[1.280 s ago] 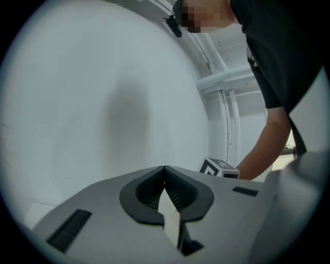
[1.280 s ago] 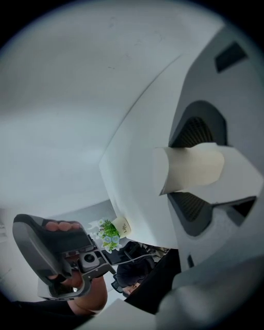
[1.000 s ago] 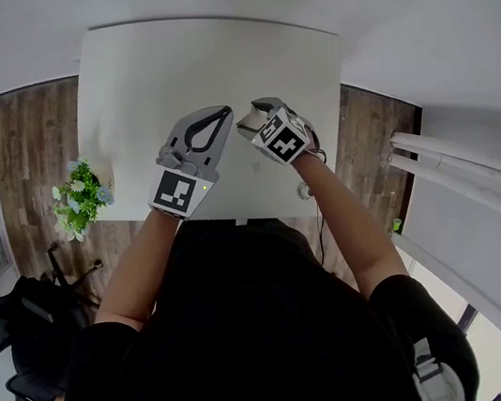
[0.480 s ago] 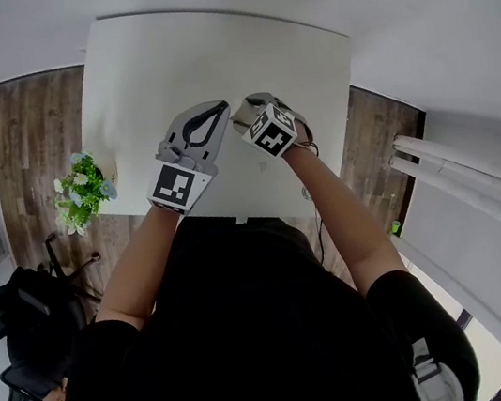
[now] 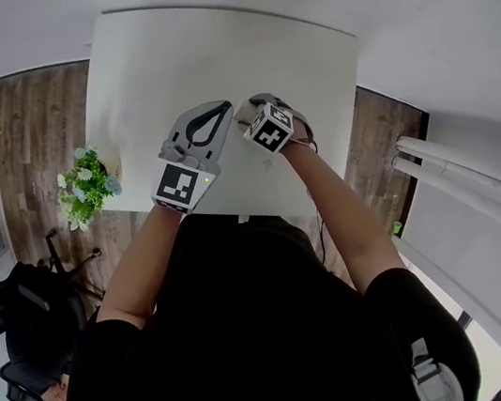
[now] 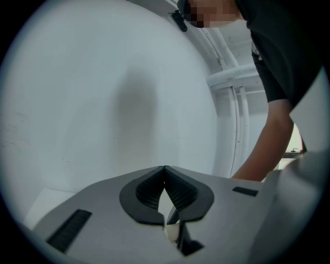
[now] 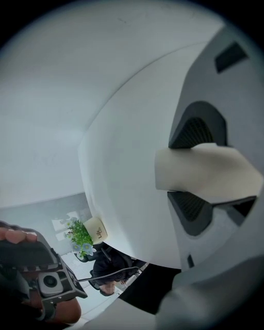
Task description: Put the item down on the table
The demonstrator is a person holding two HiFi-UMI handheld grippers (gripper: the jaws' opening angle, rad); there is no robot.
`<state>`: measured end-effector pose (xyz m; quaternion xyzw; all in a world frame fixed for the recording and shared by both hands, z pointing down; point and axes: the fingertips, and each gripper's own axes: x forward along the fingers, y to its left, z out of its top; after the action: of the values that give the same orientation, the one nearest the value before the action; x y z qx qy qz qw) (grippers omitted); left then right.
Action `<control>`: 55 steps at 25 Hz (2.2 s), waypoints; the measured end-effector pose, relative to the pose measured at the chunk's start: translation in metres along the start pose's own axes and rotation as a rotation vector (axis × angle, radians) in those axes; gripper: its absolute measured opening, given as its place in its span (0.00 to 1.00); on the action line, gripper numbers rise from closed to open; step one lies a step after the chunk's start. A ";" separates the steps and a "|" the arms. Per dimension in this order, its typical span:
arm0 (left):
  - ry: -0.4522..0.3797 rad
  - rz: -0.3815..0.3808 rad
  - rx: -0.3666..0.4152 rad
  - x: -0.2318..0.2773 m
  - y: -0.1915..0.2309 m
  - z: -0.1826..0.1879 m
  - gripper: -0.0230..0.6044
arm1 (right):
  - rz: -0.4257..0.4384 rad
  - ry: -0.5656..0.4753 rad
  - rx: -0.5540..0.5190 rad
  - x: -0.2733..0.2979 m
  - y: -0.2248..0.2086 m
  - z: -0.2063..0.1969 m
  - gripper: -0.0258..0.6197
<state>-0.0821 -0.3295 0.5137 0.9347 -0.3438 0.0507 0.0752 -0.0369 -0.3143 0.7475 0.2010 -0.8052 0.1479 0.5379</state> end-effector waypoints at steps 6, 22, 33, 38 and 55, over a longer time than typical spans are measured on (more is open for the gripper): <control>-0.002 0.004 0.000 -0.007 0.000 0.001 0.03 | -0.015 0.053 -0.010 0.013 0.004 -0.012 0.46; 0.005 -0.007 -0.004 -0.012 -0.010 0.008 0.03 | -0.068 -0.105 0.059 -0.046 0.006 -0.006 0.48; -0.043 -0.036 0.019 -0.020 -0.048 0.051 0.03 | -0.198 -0.580 0.274 -0.194 -0.001 0.016 0.48; -0.058 -0.011 0.020 -0.030 -0.070 0.067 0.03 | -0.222 -0.759 0.296 -0.264 0.006 0.022 0.47; -0.158 -0.003 0.077 -0.058 -0.172 0.137 0.03 | -0.196 -1.091 0.183 -0.415 0.082 0.013 0.33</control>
<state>-0.0080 -0.1873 0.3523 0.9384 -0.3452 -0.0104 0.0121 0.0542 -0.1800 0.3566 0.3682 -0.9282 0.0410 0.0351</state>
